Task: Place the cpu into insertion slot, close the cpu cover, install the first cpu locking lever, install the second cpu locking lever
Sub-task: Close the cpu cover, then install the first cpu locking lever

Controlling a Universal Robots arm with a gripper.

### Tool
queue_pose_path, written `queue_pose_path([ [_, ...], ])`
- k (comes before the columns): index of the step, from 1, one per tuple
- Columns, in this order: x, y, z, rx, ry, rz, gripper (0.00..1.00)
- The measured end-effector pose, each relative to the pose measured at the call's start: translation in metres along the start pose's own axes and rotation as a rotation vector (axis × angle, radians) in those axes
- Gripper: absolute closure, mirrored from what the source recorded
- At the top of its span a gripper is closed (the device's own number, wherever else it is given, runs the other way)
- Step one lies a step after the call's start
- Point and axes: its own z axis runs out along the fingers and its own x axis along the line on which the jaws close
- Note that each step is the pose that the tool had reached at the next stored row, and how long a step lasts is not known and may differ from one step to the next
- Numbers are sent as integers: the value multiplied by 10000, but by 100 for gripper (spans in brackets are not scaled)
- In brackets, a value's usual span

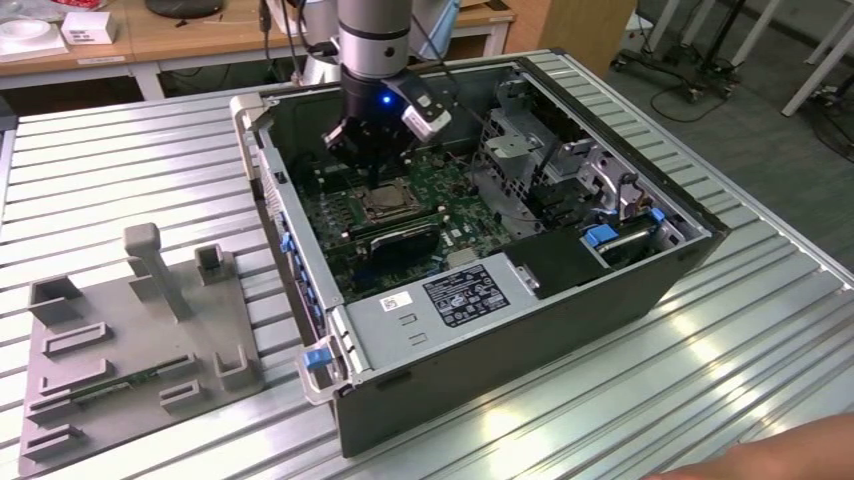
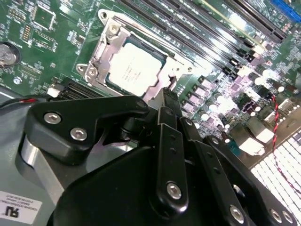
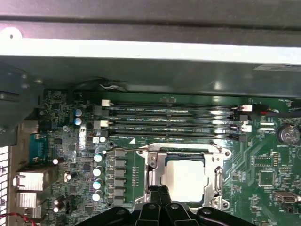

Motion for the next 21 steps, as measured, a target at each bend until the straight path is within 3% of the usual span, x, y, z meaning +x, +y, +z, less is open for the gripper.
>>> queue_pose_path([
  [9,-181,12,5,29,0,-1,89],
  [13,-202,16,15,51,-12,1,89],
  [14,-202,15,22,53,-58,0,89],
  [17,-200,15,32,50,-290,-4,89],
  [21,-200,15,33,53,-382,-6,89],
])
